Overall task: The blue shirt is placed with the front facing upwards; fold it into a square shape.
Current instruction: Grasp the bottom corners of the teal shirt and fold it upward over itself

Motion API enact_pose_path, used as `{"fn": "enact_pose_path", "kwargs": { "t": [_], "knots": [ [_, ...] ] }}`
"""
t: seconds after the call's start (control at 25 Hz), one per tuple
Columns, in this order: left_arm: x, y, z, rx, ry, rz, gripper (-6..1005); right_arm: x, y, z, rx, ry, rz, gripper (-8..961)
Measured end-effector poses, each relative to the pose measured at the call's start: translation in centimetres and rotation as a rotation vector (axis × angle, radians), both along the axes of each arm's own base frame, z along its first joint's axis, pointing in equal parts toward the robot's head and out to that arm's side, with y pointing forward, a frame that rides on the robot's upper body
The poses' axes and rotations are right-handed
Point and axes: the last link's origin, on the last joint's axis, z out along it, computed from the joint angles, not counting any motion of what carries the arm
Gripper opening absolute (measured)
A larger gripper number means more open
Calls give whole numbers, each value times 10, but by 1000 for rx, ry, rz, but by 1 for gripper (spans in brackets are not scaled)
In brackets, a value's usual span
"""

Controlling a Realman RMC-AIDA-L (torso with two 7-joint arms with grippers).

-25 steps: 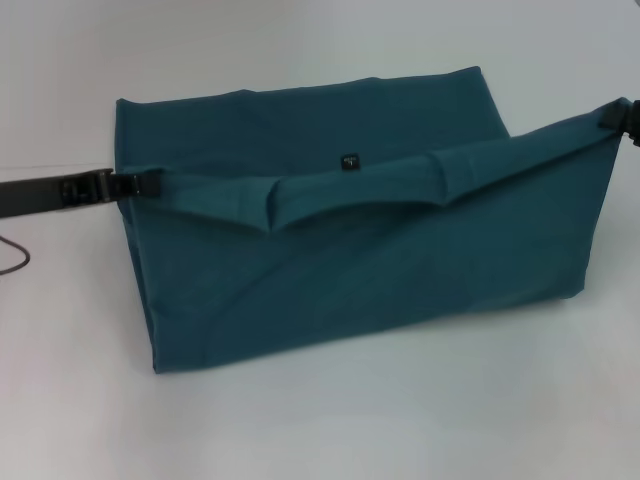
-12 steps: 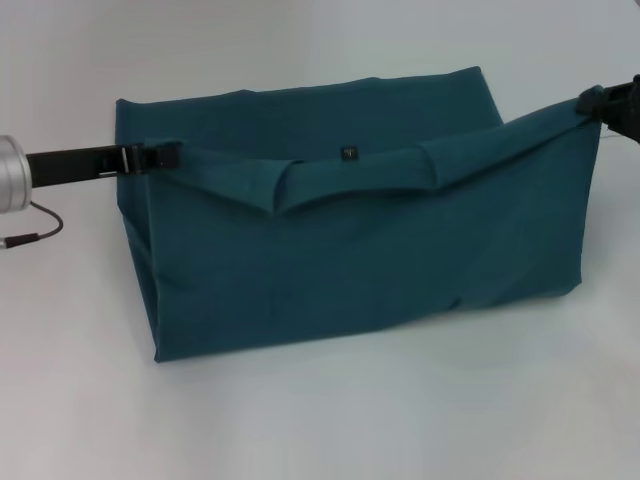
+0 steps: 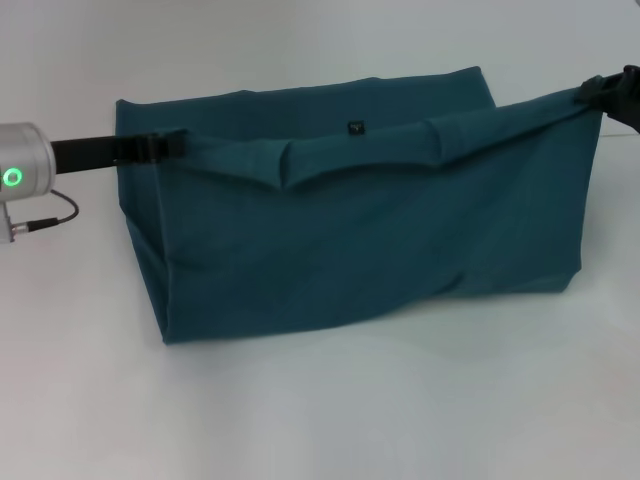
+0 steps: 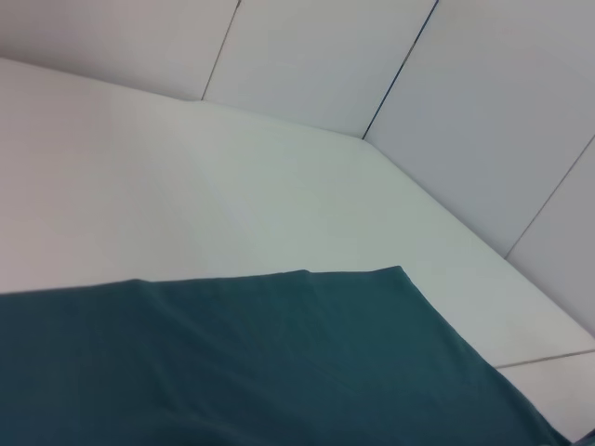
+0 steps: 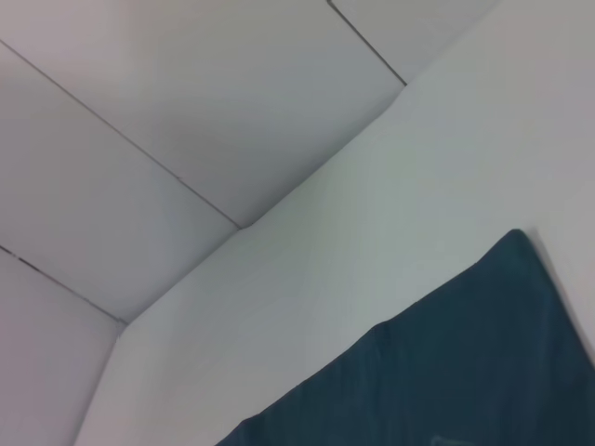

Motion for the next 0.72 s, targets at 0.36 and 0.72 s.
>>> {"fn": "enact_pose_path", "kwargs": {
  "t": [0.36, 0.72],
  "knots": [
    [8, 6, -31, 79, 134, -34, 60, 9, 8, -21, -2, -74, -71, 32],
    [-7, 1, -31, 122, 157, 4, 285, 11, 10, -27, -9, -133, -70, 467]
  ]
}}
